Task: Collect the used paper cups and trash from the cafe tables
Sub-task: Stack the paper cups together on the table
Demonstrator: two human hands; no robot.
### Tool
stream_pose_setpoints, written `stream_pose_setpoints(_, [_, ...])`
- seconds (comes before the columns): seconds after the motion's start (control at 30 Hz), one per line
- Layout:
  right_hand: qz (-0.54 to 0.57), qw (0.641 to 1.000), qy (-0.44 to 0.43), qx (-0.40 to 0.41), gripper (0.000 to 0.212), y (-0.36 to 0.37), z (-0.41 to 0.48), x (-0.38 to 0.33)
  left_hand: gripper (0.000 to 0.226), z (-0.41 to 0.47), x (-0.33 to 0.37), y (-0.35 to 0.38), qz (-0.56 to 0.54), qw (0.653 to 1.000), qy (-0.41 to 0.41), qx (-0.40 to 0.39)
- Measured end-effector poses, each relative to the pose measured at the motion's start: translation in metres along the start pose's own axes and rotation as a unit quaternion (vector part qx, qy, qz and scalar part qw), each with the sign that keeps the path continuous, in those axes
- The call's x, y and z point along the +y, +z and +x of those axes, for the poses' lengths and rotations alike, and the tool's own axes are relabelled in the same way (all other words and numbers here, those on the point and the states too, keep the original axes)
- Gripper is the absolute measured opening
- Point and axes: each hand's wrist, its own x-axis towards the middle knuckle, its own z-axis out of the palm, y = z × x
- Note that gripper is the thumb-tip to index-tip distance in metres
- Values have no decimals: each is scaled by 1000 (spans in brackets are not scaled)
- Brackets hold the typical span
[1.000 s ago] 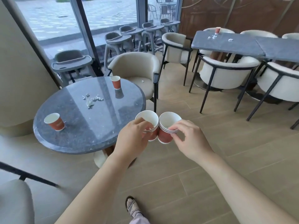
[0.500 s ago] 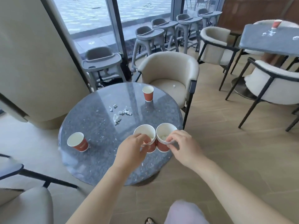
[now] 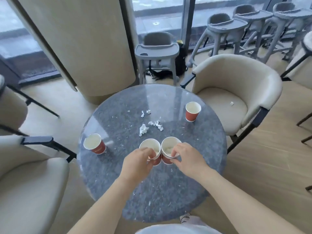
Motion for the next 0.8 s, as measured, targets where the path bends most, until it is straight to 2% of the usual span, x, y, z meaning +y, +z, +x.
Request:
stream_pose_setpoints(0.23, [-38, 994, -56, -84, 8, 1, 49, 35, 9, 28, 4, 27, 17, 995, -95, 11])
stream_pose_setpoints(0.47, [-52, 980, -119, -149, 16, 5, 67, 53, 16, 35, 6, 43, 50, 985, -166, -26])
stream_pose_setpoints(0.63, [-44, 976, -146, -157, 20, 4, 74, 60, 15, 39, 7, 51, 19, 978, -207, -31])
stream_pose_setpoints(0.8, [-33, 979, -147, -137, 15, -1, 87, 61, 18, 50, 8, 50, -2, 981, -193, -19])
